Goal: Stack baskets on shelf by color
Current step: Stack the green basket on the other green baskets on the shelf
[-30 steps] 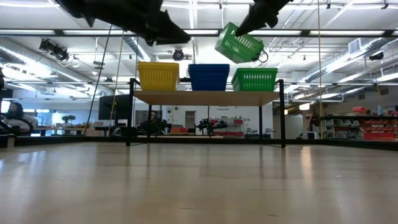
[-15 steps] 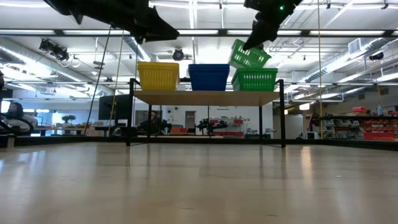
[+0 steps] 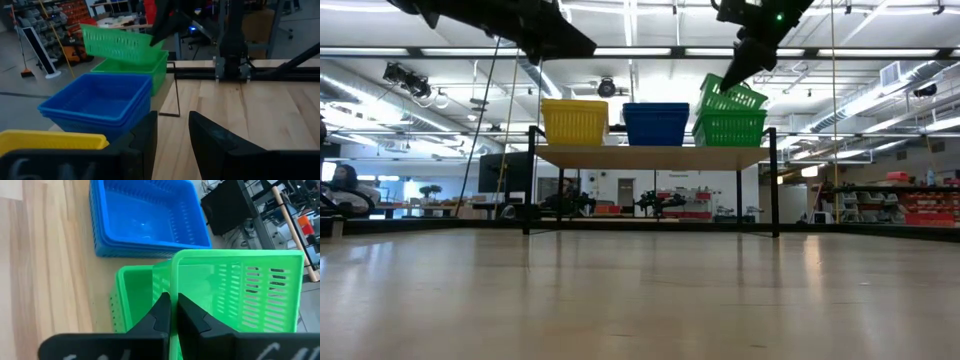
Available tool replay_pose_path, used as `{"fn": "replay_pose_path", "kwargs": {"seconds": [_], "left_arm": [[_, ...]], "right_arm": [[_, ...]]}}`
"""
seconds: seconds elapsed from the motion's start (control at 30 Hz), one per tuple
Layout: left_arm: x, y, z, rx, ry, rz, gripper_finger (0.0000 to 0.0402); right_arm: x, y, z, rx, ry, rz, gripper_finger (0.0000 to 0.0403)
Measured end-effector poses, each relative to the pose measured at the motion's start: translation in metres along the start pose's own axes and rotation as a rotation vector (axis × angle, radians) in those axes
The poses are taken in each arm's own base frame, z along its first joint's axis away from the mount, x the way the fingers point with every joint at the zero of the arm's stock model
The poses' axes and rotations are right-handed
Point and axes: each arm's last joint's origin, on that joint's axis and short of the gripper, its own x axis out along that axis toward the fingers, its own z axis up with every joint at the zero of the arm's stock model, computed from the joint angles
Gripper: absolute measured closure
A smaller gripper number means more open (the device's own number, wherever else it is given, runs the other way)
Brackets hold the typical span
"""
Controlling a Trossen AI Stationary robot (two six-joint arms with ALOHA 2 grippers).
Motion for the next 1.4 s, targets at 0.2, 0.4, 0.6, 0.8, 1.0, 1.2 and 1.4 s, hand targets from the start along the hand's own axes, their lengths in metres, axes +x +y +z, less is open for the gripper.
{"fn": "replay_pose_path", "kwargs": {"seconds": [0.2, 0.4, 0.6, 0.8, 1.0, 1.2, 1.4], "left_arm": [[0.0, 0.0, 0.0, 0.0, 0.001, 0.0, 0.0283], [0.0, 0.0, -0.001, -0.006, 0.008, -0.001, 0.0283], [0.0, 0.0, -0.002, -0.021, 0.021, -0.002, 0.0283], [0.0, 0.0, -0.002, -0.022, 0.023, -0.003, 0.0283], [0.0, 0.0, -0.002, -0.024, 0.023, -0.002, 0.0283], [0.0, 0.0, -0.002, -0.024, 0.023, -0.002, 0.0283], [0.0, 0.0, -0.002, -0.028, 0.022, -0.002, 0.0283]], "right_arm": [[-0.001, 0.002, 0.002, -0.004, -0.012, 0.0, 0.0383], [-0.004, 0.007, 0.0, -0.029, 0.008, 0.024, 0.0382], [-0.006, 0.011, 0.001, -0.025, 0.007, 0.036, 0.0368], [-0.006, 0.011, 0.0, -0.026, 0.015, 0.039, 0.0331], [-0.006, 0.011, 0.0, -0.025, 0.015, 0.039, 0.0309], [-0.006, 0.011, 0.0, -0.051, 0.021, 0.023, 0.0314], [-0.006, 0.009, 0.0, -0.142, 0.04, -0.027, 0.0352]]}}
